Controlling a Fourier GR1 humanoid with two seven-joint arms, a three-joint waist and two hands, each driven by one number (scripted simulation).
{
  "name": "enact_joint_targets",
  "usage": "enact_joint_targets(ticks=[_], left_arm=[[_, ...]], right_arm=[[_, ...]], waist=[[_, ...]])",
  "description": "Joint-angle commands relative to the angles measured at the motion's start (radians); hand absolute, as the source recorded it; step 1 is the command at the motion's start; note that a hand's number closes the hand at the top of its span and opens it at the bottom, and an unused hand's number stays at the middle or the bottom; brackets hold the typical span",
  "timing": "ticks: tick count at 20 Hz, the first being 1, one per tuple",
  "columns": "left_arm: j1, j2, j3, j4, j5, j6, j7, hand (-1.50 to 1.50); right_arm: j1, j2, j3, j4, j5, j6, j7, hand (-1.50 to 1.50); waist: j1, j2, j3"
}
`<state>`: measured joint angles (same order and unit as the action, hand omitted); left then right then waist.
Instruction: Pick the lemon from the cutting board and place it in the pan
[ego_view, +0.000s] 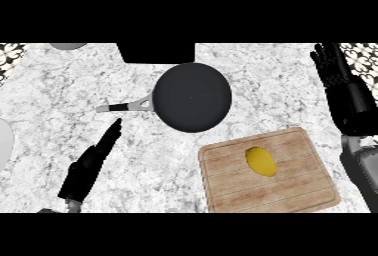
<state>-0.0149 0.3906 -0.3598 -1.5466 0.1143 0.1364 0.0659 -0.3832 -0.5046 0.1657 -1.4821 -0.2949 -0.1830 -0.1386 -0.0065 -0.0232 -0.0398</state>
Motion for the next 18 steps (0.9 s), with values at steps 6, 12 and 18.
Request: enact_joint_targets(ticks=[6, 12, 18], left_arm=[[-0.049, 0.112, 0.199, 0.119, -0.023, 0.106, 0.066, 0.0], [-0.041, 0.093, 0.24, 0.177, 0.004, 0.147, 0.134, 0.0], [-0.136, 0.137, 0.299, 0.241, 0.008, 0.098, 0.194, 0.0]], right_arm=[[-0.052, 0.124, 0.292, -0.127, -0.199, 0.474, -0.03, -1.5], [0.137, 0.118, 0.044, 0.069, -0.238, 0.328, -0.21, 1.5], [0.147, -0.041, 0.023, 0.177, -0.129, 0.669, -0.481, -1.5]], waist=[[0.122, 0.048, 0.045], [0.004, 0.041, 0.045], [0.003, 0.027, 0.041]])
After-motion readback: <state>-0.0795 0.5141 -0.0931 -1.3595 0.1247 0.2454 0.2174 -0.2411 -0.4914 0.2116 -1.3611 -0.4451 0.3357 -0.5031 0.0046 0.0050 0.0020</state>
